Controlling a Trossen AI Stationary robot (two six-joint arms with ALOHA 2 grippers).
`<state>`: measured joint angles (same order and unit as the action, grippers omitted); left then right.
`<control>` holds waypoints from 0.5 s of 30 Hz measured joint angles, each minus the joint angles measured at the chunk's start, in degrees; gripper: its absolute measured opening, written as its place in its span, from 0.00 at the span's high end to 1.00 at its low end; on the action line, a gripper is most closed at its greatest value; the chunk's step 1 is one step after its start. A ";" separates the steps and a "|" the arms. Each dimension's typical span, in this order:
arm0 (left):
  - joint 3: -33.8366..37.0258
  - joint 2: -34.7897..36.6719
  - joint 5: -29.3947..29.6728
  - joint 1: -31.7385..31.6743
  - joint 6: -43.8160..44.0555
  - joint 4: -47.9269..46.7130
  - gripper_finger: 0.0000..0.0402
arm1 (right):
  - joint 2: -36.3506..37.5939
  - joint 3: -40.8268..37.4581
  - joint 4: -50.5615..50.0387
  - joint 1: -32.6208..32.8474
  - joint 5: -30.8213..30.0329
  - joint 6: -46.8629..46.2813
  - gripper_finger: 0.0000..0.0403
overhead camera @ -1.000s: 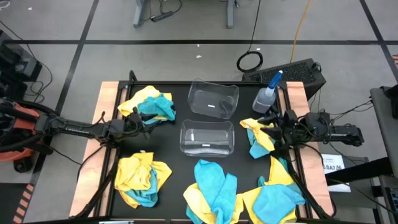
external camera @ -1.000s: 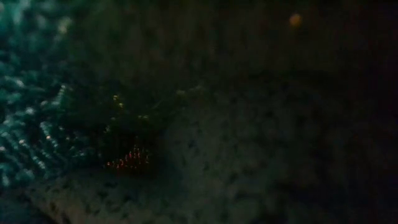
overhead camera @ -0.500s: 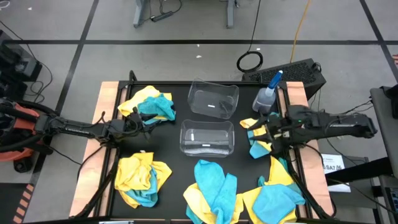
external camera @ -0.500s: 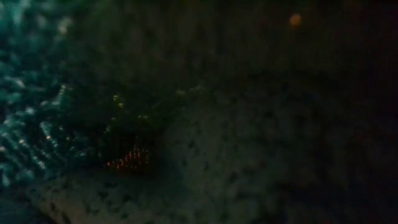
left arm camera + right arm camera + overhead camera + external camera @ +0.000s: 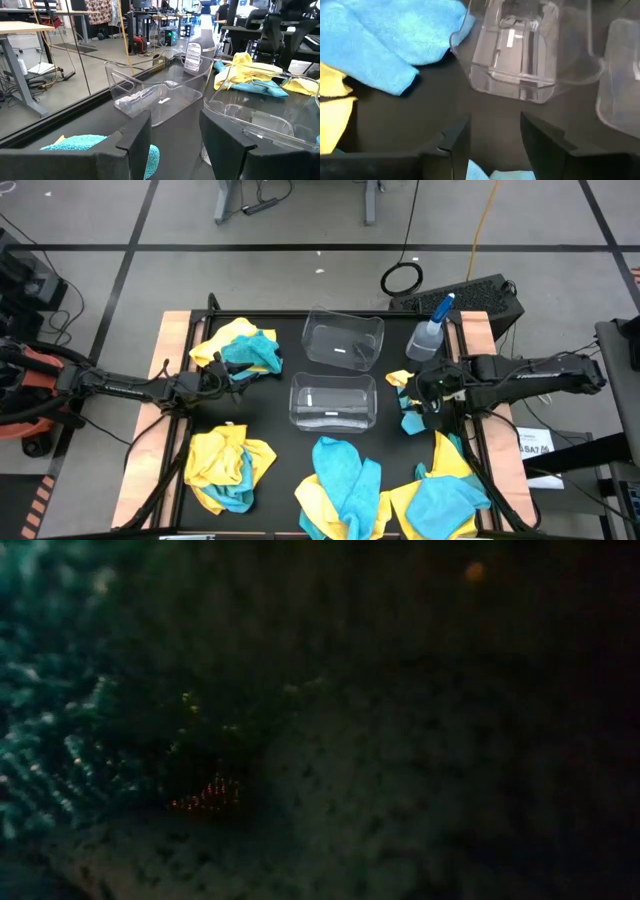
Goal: Sort microfiber towel by color & place in baskets
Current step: Put the yellow microfiber cloth into the top transparent bin
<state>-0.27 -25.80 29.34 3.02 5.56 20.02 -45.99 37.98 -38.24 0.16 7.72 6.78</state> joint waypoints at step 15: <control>0.02 0.00 0.00 0.01 0.00 -0.01 0.57 | -10.66 0.02 1.26 0.54 -7.44 -13.93 0.60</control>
<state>-0.25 -25.80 29.34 3.03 5.56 20.01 -56.65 38.00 -36.98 0.70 0.27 -7.15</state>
